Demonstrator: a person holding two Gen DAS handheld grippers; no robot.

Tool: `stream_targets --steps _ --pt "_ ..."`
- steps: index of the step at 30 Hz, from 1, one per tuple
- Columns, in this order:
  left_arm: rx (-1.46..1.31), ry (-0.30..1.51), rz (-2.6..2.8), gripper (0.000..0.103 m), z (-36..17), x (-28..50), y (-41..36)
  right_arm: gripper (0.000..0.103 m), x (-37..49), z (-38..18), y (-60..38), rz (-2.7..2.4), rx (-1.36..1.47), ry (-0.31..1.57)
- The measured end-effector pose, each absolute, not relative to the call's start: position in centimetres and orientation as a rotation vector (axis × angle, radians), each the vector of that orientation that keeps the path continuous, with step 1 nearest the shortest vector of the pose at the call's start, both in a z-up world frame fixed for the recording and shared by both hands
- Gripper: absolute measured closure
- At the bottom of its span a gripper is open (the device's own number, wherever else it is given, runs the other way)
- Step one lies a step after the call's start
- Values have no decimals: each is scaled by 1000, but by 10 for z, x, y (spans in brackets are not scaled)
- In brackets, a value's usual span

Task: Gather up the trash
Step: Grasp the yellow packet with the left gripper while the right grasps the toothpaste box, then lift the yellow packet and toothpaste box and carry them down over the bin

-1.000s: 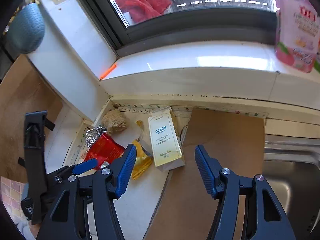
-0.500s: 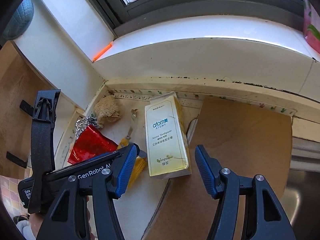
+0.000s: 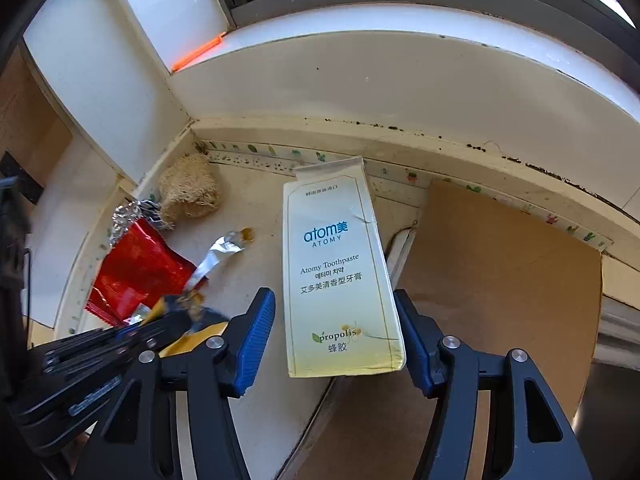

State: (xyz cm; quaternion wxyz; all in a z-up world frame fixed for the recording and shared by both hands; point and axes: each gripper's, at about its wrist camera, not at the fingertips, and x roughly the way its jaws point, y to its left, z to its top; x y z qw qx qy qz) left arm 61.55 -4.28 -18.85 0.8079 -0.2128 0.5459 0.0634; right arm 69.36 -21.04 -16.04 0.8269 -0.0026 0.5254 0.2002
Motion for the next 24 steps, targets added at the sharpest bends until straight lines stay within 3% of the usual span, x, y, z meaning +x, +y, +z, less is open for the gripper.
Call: stream_targets --steps 13,24 --pt "-446 1115 105 101 -155 513 -19 57 638 -142 -210 453 34 1053" --pt "-323 1022 80 101 -123 360 5 57 457 -65 -196 541 75 941"
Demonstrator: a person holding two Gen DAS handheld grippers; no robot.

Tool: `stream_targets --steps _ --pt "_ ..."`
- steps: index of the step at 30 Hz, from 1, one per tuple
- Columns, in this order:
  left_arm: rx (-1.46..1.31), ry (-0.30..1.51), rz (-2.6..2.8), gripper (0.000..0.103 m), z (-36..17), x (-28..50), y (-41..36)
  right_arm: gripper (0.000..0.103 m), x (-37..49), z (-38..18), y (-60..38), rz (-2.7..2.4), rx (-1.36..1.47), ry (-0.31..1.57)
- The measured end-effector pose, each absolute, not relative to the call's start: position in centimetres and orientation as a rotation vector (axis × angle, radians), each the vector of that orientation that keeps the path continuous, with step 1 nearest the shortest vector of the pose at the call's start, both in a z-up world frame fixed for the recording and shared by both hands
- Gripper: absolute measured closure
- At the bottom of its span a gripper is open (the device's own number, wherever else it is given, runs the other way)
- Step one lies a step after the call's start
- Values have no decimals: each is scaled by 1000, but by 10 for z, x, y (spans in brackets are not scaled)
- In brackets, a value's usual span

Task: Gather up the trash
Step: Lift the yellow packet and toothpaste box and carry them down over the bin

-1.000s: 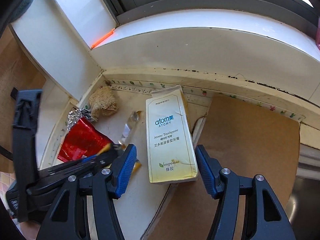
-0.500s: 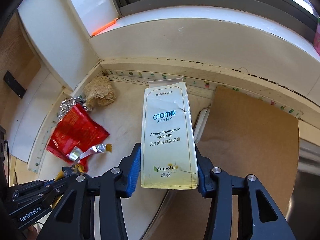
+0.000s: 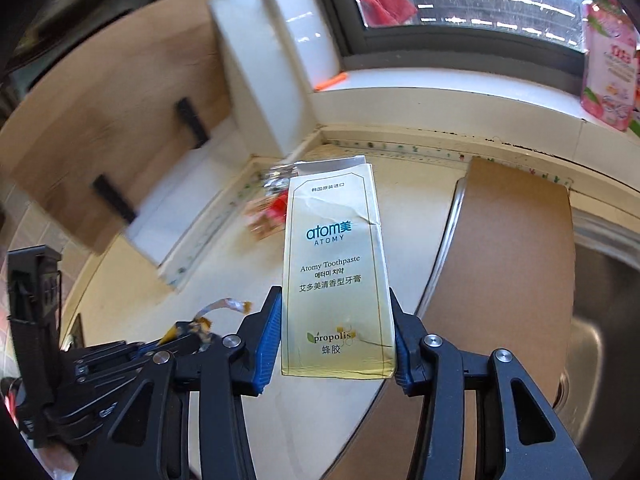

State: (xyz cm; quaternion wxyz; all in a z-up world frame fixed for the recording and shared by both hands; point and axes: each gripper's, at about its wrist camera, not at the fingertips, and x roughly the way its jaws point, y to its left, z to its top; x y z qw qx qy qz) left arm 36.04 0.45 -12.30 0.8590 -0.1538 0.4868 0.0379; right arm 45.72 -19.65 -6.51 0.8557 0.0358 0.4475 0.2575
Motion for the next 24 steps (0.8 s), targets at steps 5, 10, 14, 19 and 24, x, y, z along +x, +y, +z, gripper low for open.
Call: stream_targets --steps 5,10,14,19,24 --pt "-322 1003 53 101 -118 272 16 57 352 -47 -191 543 75 907" --pt "-298 997 50 101 -131 197 20 57 246 -56 -174 557 38 886" --pt "-294 1026 50 101 -158 145 18 57 173 -80 -156 580 6 912" --pt "-285 1073 49 101 -202 91 9 57 100 -122 -137 614 -83 958" --pt "-346 1197 89 101 -261 57 8 57 60 -179 -133 613 -171 1031"
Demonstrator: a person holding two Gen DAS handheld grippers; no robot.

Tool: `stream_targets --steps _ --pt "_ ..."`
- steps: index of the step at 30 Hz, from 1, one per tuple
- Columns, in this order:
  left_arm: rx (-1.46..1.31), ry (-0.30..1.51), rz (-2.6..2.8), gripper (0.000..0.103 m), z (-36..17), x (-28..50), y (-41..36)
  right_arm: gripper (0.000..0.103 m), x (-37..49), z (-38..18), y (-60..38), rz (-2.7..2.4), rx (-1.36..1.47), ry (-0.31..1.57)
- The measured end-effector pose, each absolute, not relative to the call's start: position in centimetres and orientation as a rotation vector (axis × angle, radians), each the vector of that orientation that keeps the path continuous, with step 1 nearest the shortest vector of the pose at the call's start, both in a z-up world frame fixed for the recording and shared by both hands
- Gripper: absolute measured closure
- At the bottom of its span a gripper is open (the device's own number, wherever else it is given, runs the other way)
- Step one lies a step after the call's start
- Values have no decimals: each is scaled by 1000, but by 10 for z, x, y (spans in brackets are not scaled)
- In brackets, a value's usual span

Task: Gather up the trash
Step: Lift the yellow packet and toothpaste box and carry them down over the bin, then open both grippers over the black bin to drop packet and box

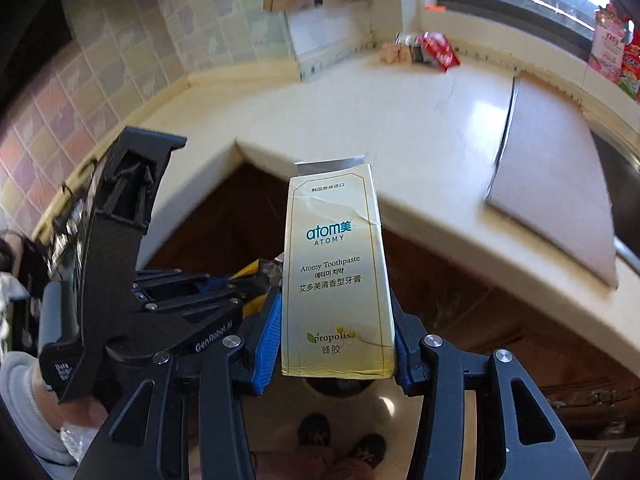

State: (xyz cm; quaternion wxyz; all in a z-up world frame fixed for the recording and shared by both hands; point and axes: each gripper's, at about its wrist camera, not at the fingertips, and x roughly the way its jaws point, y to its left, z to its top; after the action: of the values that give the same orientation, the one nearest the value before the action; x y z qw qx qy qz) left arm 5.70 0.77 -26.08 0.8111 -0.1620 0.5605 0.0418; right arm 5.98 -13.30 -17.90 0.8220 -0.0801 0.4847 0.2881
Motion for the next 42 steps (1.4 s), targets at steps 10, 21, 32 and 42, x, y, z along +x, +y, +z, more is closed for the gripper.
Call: stream_targets --steps 10,21,32,42 --pt "-346 1319 143 100 -395 11 -2 57 15 -338 -130 610 -199 1225" --pt "-393 1368 157 100 -511 15 21 56 0 -506 -120 557 -115 1379" --pt "-324 1388 208 24 -541 22 25 50 -4 -588 -117 528 -41 1429" --pt "-240 1377 193 20 -518 27 16 50 -41 -581 -137 509 -14 1434"
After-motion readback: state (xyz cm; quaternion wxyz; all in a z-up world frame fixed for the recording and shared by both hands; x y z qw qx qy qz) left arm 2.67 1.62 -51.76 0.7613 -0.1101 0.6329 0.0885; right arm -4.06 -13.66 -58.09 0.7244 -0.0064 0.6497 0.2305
